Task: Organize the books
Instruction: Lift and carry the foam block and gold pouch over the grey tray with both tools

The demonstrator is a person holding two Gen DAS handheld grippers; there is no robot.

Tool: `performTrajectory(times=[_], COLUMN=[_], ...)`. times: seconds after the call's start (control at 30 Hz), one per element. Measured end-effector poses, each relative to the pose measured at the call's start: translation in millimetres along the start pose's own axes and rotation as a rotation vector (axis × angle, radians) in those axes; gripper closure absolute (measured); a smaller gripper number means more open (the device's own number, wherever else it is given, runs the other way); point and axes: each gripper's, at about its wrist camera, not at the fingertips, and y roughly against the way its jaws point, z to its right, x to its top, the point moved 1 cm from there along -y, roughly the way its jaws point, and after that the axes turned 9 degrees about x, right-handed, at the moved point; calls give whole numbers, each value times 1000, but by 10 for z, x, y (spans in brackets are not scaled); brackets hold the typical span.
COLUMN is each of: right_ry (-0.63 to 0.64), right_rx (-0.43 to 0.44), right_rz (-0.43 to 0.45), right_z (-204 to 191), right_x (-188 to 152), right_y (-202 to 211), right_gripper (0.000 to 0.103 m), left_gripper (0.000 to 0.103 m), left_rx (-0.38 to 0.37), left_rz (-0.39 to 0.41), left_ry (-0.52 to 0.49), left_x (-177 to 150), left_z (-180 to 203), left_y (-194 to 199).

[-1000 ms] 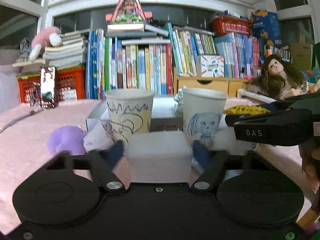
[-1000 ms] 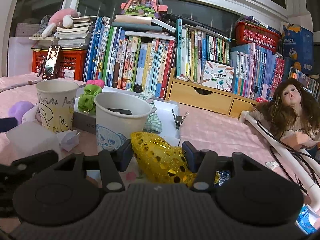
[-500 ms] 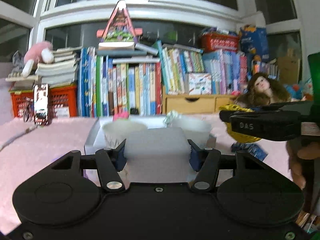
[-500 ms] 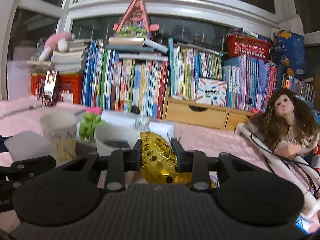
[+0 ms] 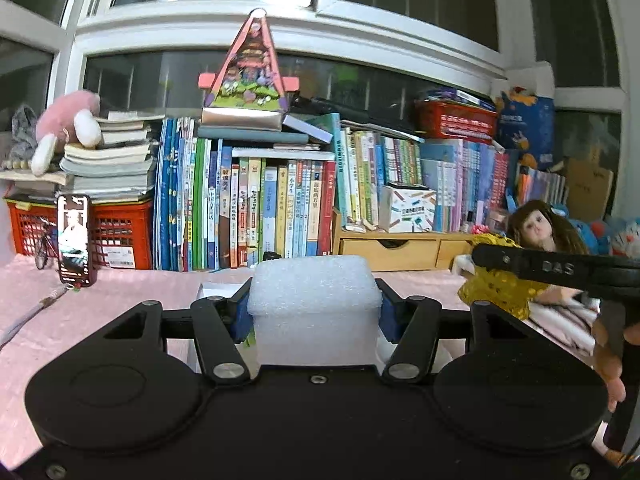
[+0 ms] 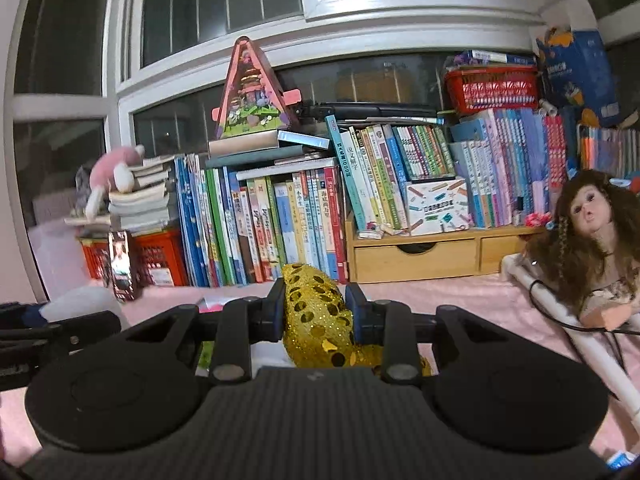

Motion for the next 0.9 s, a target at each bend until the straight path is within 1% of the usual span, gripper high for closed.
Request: performTrajectory(times=[0.17, 0.37, 0.5, 0.57, 0.77, 0.9], right_ry=[-101, -238, -307, -326, -315, -297], right_rx=[47, 75, 83, 74, 42, 55], right_rz=[-30, -95, -134, -157, -216, -232], right_z=[139, 329, 438, 470, 506, 528], right_x=[200, 325, 378, 386, 359, 305], right_y=[-228, -586, -896, -1055, -1497, -1696], right_gripper=[68, 68, 68, 68, 67, 67], left_gripper=[47, 47, 47, 47, 47, 47], left_rx=[-24, -12, 6, 19, 51, 70], left_rz=[-89, -214, -296, -334, -424, -473], left_ry=[17, 31, 9, 6, 8, 4], left_x=[329, 558, 584, 586, 537, 461], left_z=[-103, -107, -20, 33, 158, 216], left_y=[-403, -968, -1359, -1561, -2064, -2331])
